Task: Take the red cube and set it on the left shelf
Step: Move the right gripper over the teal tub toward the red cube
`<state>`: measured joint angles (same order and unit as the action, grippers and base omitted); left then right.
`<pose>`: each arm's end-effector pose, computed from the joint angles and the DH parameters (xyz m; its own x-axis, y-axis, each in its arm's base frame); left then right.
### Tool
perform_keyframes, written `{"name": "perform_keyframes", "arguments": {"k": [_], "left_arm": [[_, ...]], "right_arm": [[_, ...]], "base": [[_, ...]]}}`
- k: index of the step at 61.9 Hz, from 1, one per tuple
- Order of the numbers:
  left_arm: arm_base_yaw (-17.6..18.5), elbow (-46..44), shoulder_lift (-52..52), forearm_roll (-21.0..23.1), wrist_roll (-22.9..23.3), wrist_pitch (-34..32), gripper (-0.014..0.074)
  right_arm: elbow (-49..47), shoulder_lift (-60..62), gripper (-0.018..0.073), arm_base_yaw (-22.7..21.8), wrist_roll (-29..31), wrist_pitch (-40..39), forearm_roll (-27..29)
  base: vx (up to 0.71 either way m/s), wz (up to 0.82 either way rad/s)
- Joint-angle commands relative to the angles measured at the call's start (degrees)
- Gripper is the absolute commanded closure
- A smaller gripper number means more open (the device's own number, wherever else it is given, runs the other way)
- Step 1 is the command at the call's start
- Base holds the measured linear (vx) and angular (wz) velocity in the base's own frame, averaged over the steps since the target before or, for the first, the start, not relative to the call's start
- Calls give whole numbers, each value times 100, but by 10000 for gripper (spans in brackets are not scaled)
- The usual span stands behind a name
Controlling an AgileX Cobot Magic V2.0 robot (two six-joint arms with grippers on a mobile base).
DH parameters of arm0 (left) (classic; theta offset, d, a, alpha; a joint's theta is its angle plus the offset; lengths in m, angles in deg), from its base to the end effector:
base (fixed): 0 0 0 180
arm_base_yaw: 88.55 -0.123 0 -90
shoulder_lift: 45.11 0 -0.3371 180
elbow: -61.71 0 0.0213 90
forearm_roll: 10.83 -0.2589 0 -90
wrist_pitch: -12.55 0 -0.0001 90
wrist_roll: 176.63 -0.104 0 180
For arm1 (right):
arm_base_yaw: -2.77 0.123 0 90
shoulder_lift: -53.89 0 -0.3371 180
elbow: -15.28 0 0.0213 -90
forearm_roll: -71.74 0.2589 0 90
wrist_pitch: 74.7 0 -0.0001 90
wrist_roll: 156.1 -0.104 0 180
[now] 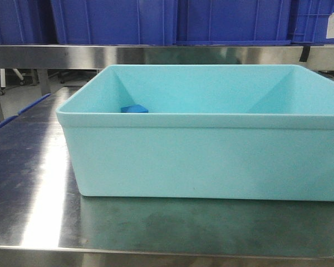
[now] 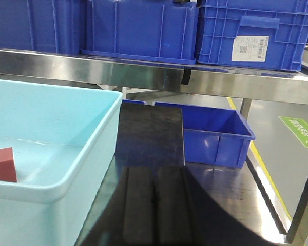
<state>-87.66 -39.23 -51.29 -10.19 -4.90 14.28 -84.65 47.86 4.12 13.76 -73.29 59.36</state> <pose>0.0250 -0.0004 0.2074 0.0545 0.1319 -0.9898 0.0087 0.9911 0.1326 0.0255 0.0000 0.2018 0.0447 -0.0380 -0.9983 -0.0166 0.9991 -0.0388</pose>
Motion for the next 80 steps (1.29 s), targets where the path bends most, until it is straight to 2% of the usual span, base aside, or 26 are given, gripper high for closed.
{"name": "perform_keyframes", "arguments": {"k": [1,65,80], "left_arm": [[31,126,-40,27,-3,-520,491],[31,126,-40,27,-3,-520,491],[31,126,-40,27,-3,-520,491]], "right_arm": [[-143,111,509,-3,-1,-496,-12],[-143,111,509,-3,-1,-501,-12],[-143,111,509,-3,-1,-801,-12]], "base": [[0,0],[0,0],[0,0]]}}
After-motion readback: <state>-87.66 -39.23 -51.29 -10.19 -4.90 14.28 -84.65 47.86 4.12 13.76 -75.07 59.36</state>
